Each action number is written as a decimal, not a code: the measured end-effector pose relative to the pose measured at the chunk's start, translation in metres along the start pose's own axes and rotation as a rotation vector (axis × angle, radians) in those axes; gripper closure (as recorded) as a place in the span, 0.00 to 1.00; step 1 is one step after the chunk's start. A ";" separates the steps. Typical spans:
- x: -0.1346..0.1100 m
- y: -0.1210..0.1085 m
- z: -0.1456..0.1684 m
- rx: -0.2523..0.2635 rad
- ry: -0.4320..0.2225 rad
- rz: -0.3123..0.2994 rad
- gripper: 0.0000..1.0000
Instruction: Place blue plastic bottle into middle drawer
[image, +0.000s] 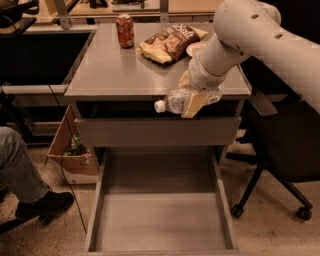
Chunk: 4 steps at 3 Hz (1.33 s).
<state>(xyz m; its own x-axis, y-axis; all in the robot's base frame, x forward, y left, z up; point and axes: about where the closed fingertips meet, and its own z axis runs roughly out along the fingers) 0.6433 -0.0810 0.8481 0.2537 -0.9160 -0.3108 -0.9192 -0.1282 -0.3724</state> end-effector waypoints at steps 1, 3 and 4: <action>-0.002 0.001 0.002 -0.003 -0.007 0.000 1.00; -0.028 0.039 0.021 -0.019 -0.036 0.017 1.00; -0.059 0.086 0.052 -0.052 -0.068 0.026 1.00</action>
Offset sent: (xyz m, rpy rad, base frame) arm -0.0025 0.0092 -0.0043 0.0333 0.0167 0.0127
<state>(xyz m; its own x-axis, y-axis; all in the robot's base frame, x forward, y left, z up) 0.5647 -0.0184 0.7887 0.2479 -0.8914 -0.3794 -0.9396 -0.1258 -0.3182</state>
